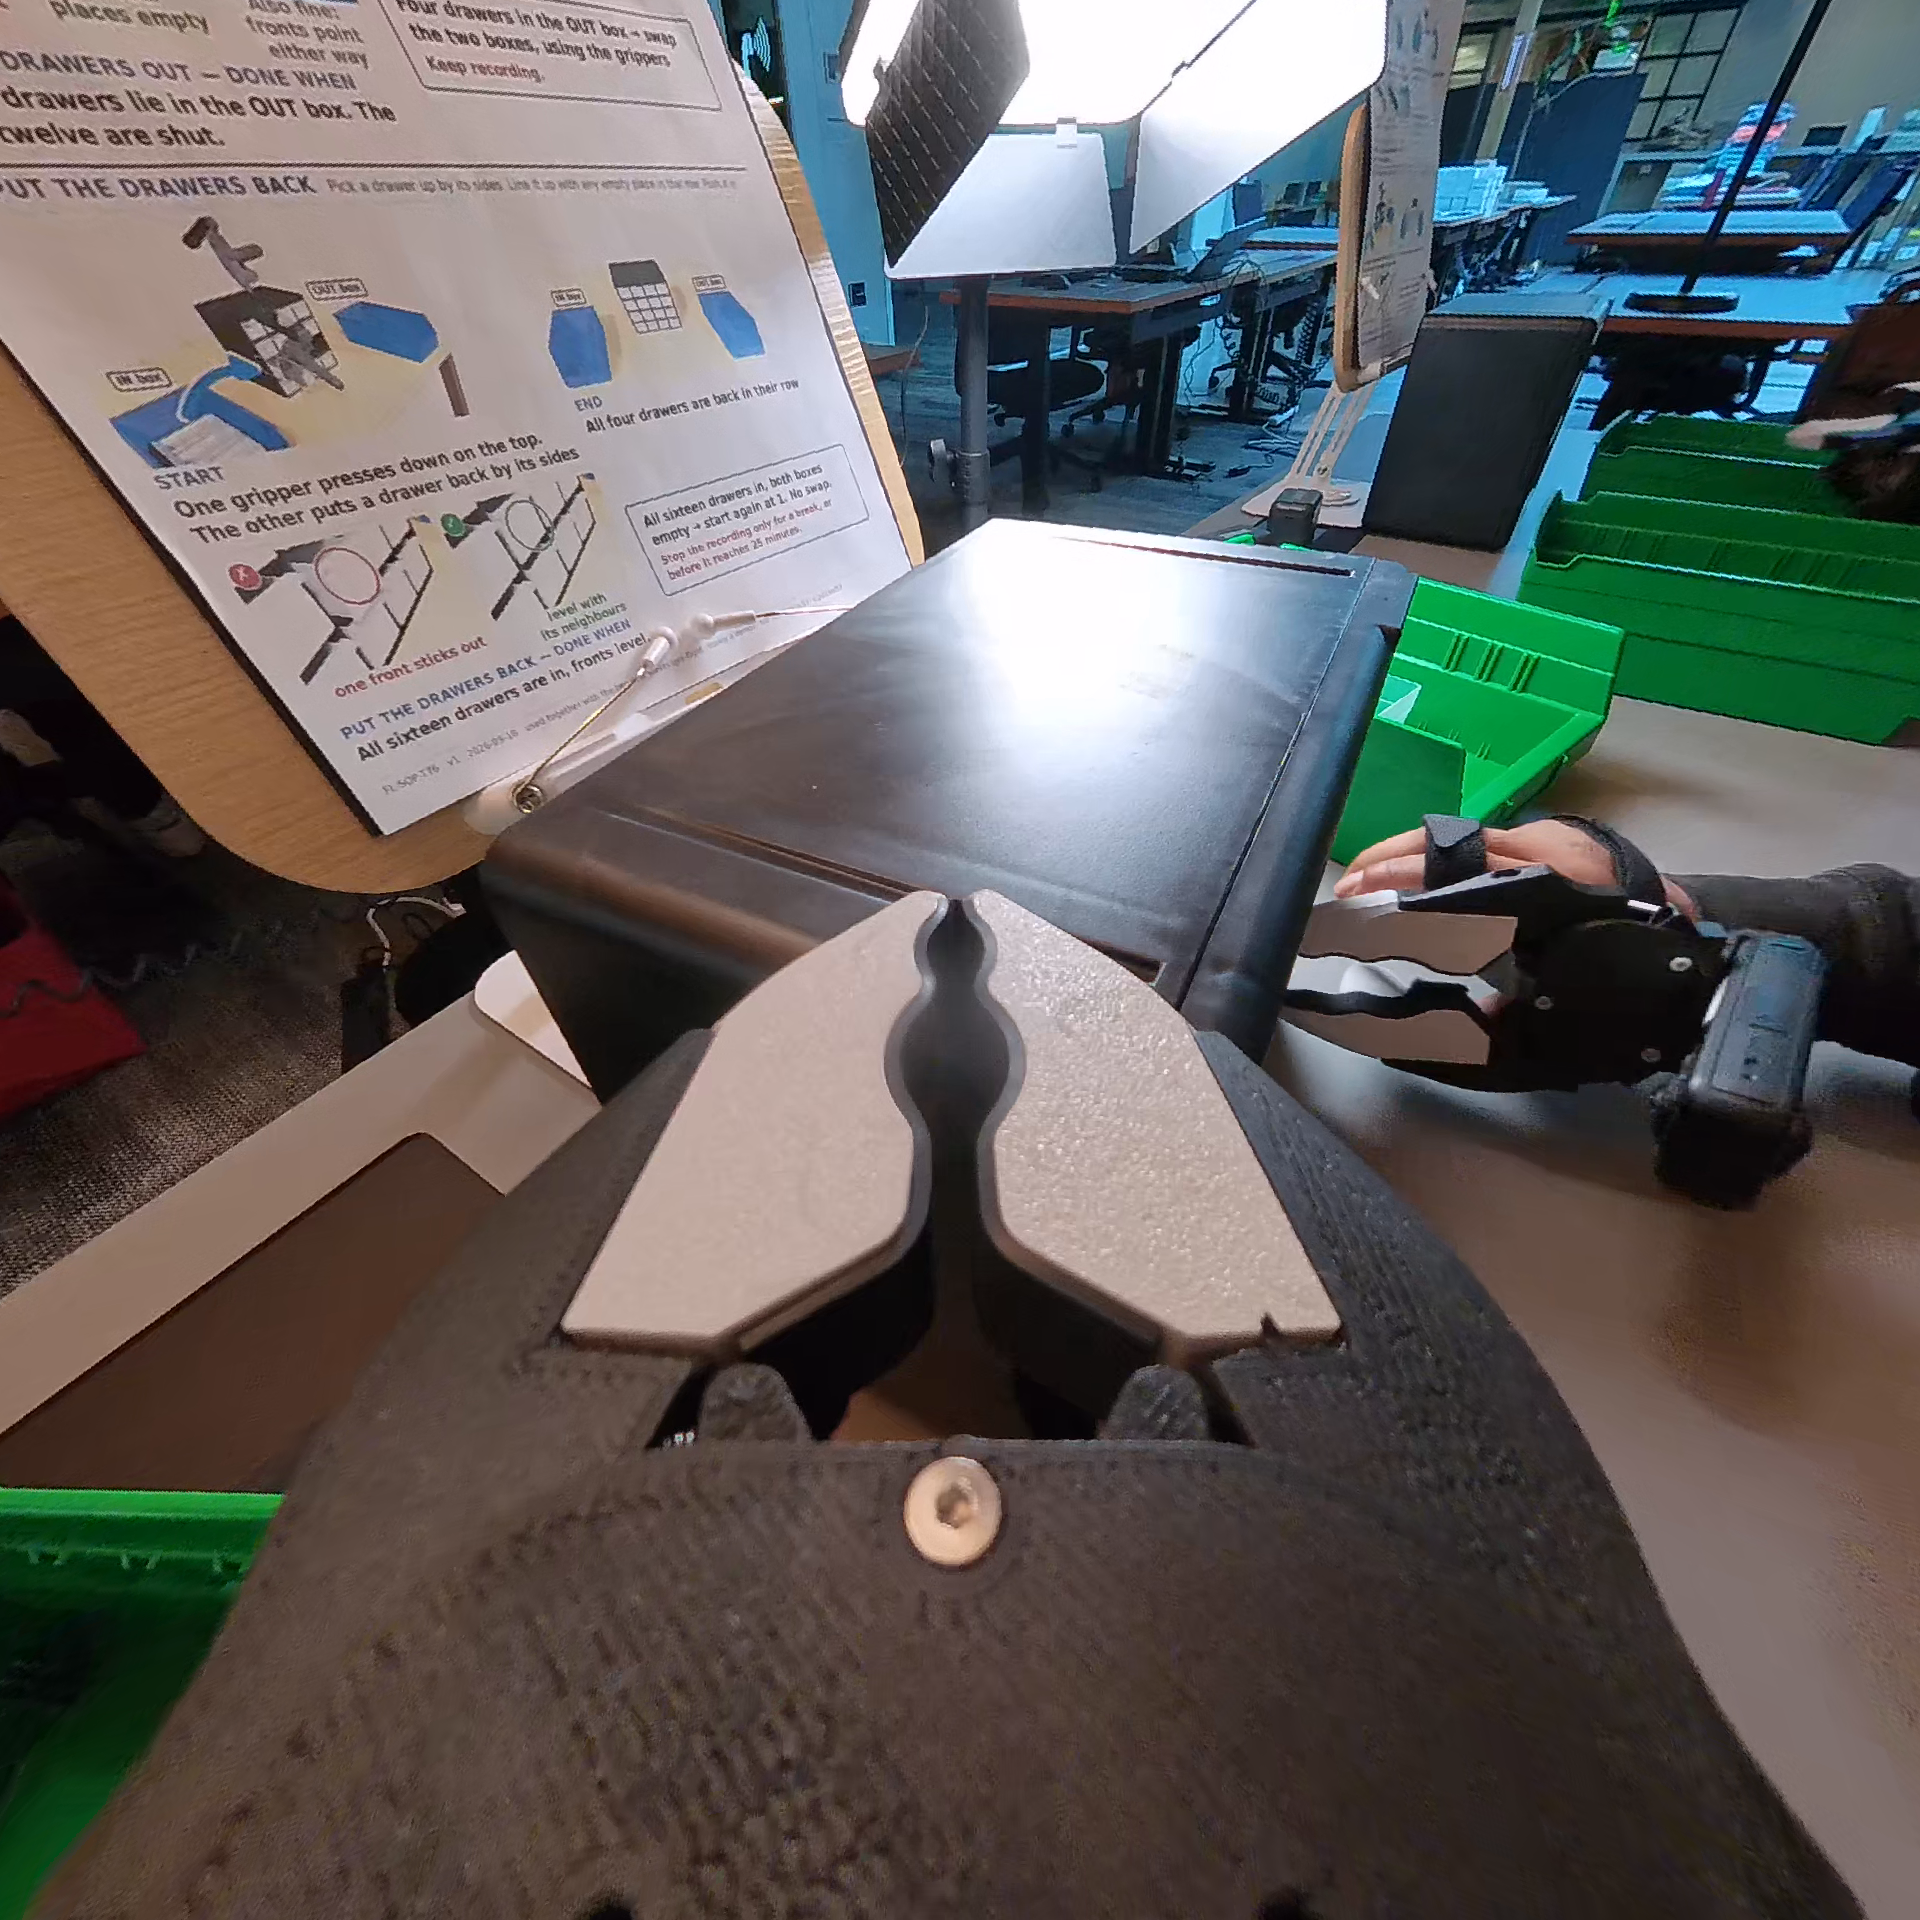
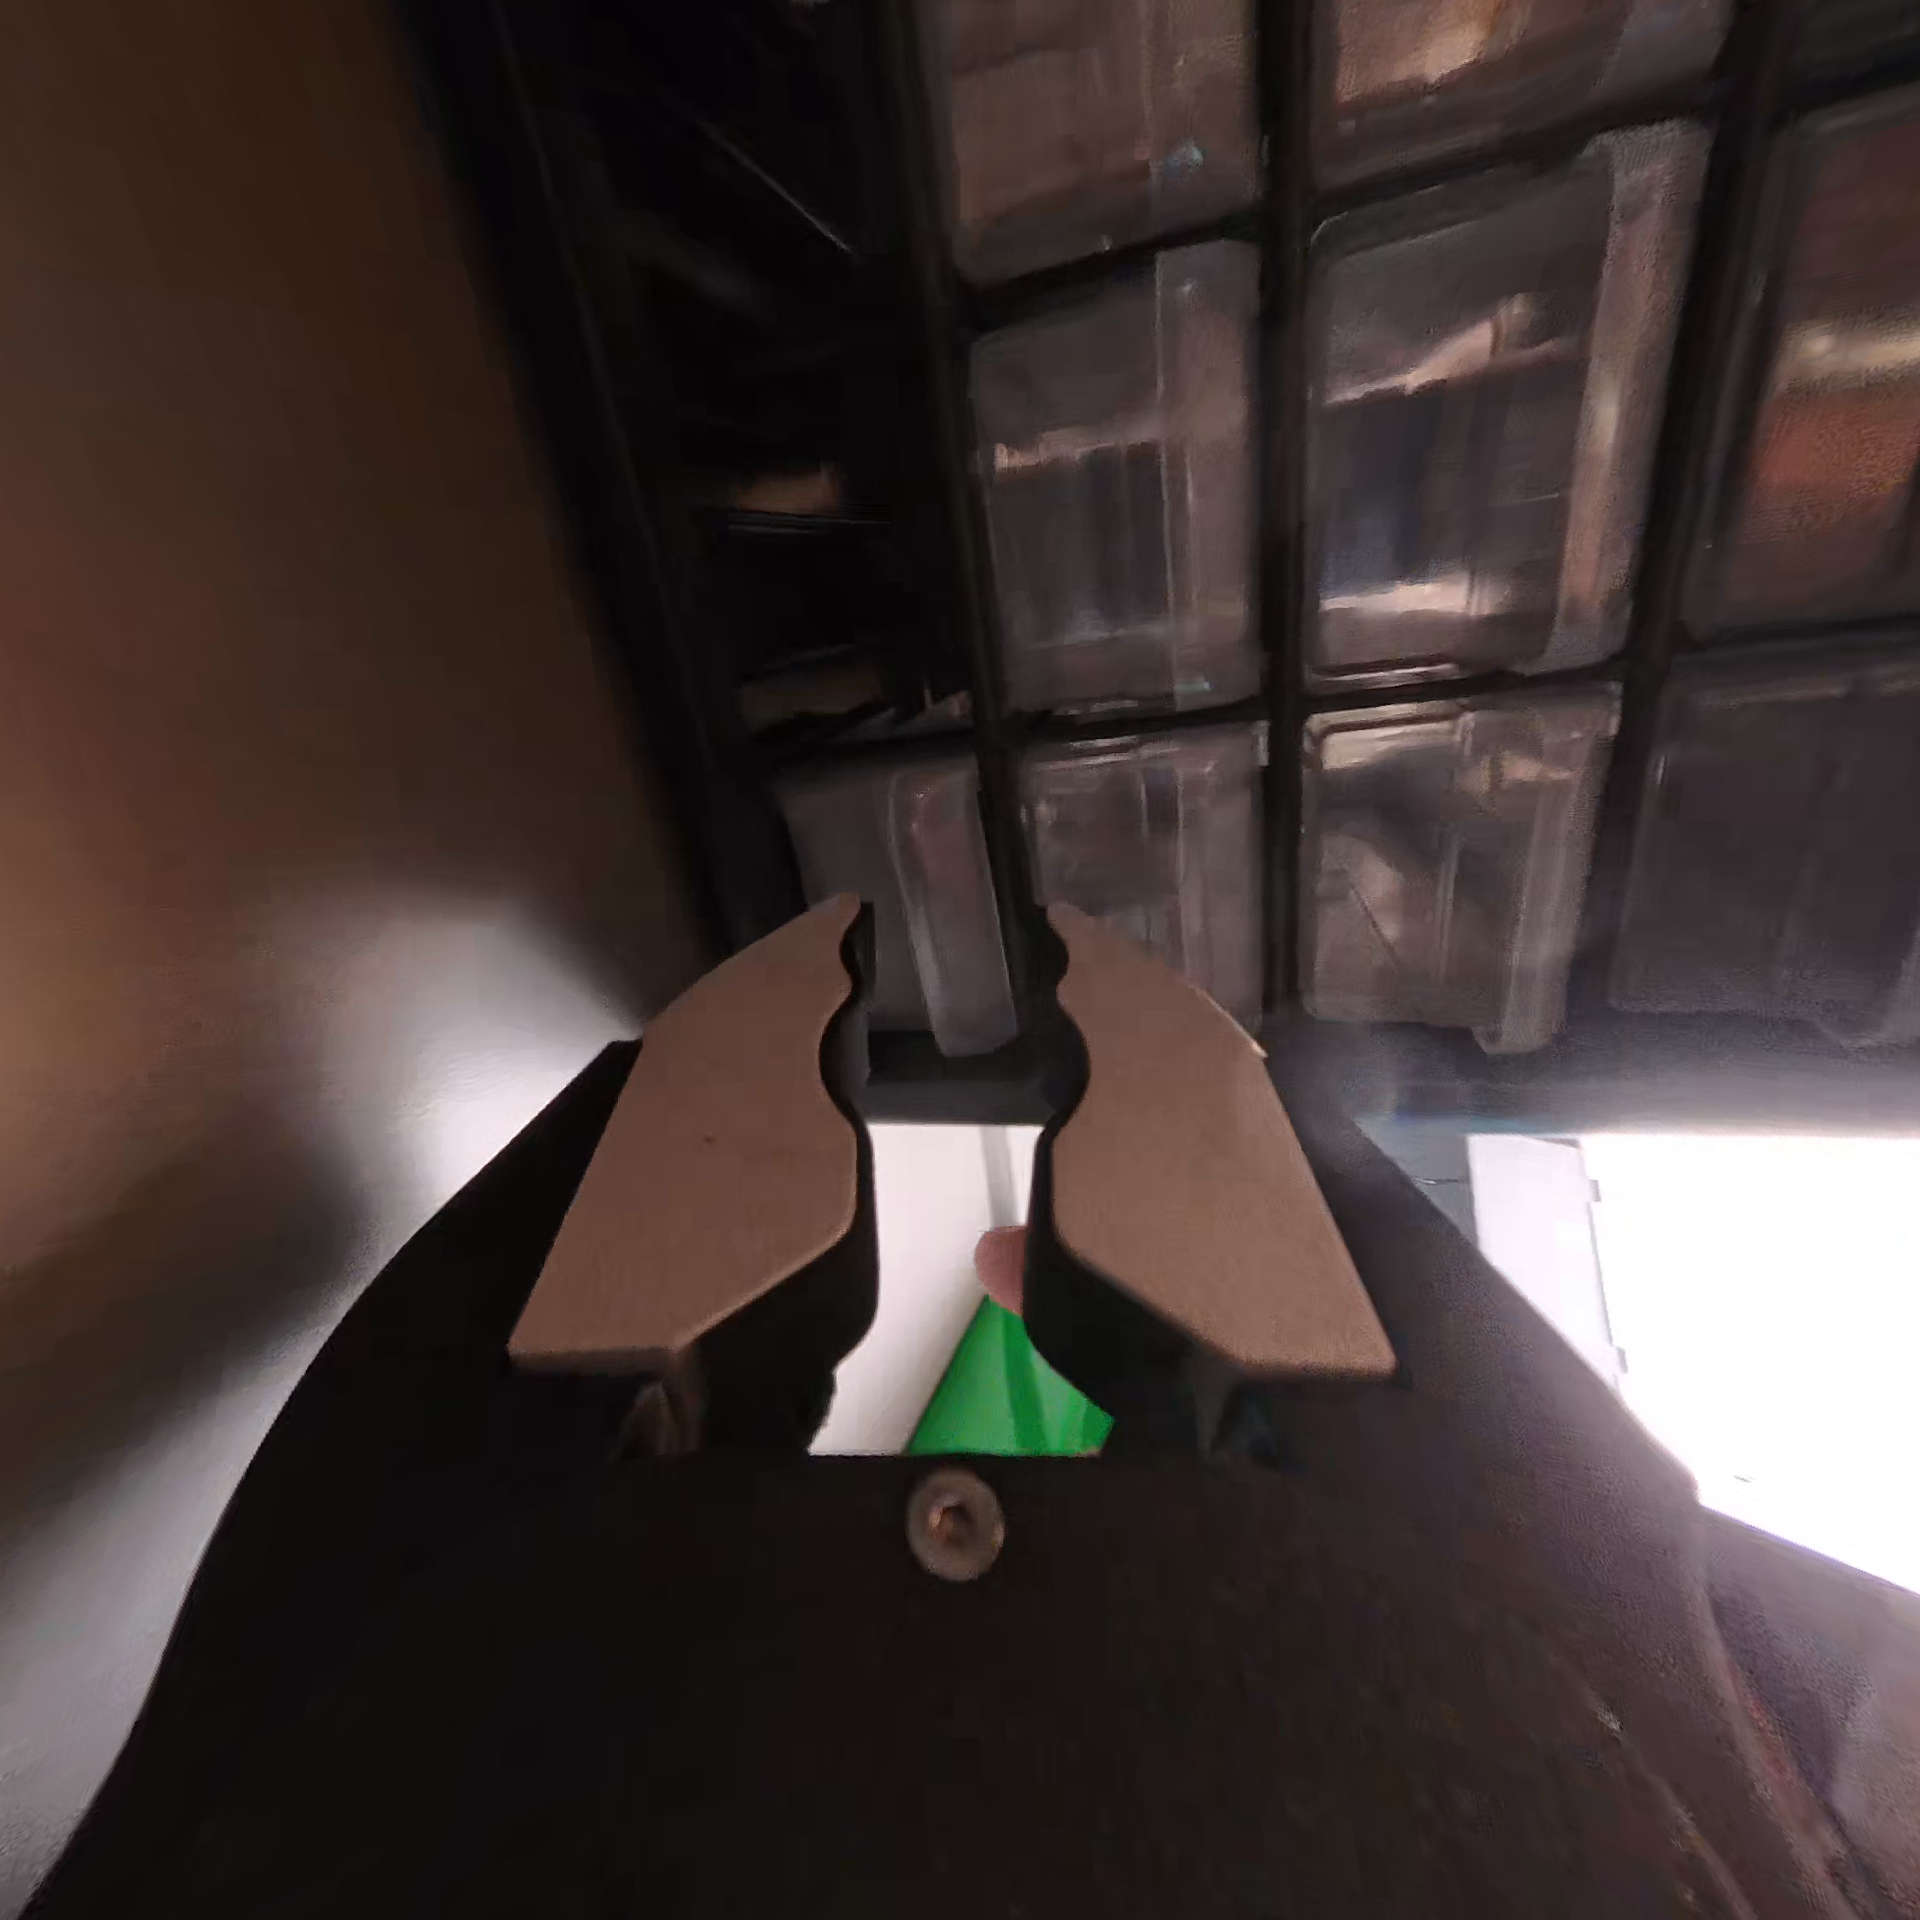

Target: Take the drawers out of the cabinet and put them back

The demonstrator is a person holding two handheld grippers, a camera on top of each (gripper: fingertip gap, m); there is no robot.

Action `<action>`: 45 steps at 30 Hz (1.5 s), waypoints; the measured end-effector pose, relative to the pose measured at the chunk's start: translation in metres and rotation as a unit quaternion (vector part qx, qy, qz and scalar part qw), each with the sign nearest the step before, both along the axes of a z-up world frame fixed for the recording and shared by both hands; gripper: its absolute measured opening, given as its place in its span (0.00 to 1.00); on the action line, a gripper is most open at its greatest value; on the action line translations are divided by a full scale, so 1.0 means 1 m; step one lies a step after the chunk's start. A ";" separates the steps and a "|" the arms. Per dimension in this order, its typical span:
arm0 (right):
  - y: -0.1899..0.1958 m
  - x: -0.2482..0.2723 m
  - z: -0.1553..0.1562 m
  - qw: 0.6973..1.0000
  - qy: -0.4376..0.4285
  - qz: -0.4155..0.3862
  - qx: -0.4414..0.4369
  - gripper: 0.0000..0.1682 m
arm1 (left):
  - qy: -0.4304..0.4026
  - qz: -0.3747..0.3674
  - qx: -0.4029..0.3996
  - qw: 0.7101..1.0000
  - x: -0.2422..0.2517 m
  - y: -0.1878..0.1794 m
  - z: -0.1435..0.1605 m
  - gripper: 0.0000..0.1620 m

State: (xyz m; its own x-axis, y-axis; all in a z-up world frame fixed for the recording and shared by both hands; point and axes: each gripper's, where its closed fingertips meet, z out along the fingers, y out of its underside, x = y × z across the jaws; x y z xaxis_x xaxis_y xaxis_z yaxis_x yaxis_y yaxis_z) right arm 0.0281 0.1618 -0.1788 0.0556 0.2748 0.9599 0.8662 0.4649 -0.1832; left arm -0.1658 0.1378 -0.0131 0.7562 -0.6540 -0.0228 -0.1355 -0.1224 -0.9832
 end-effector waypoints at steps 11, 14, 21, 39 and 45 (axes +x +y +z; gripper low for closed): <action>-0.008 0.007 0.002 0.999 0.018 0.030 0.037 0.10 | -0.001 -0.003 0.001 1.000 0.000 0.000 0.000 0.00; -0.015 0.009 0.002 0.999 0.021 0.045 0.015 0.10 | -0.002 -0.003 0.000 1.000 0.000 0.000 0.000 0.00; -0.012 0.009 -0.003 0.990 0.002 0.085 -0.115 0.12 | -0.001 -0.001 0.001 1.000 0.000 0.000 0.000 0.00; -0.028 0.012 -0.009 0.908 -0.152 0.066 -0.386 0.10 | 0.006 0.000 0.003 1.000 0.000 0.000 0.000 0.00; -0.050 0.019 -0.010 0.847 -0.159 0.049 -0.504 0.10 | 0.006 -0.001 0.003 1.000 0.001 0.000 0.000 0.00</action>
State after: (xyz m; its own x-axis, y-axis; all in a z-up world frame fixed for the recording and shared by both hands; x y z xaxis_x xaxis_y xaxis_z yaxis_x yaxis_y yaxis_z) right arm 0.0471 0.1114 -0.1887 -0.2323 0.9527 0.1959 0.9127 0.2832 -0.2948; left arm -0.1651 0.1374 -0.0135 0.7540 -0.6559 -0.0366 -0.1484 -0.1158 -0.9821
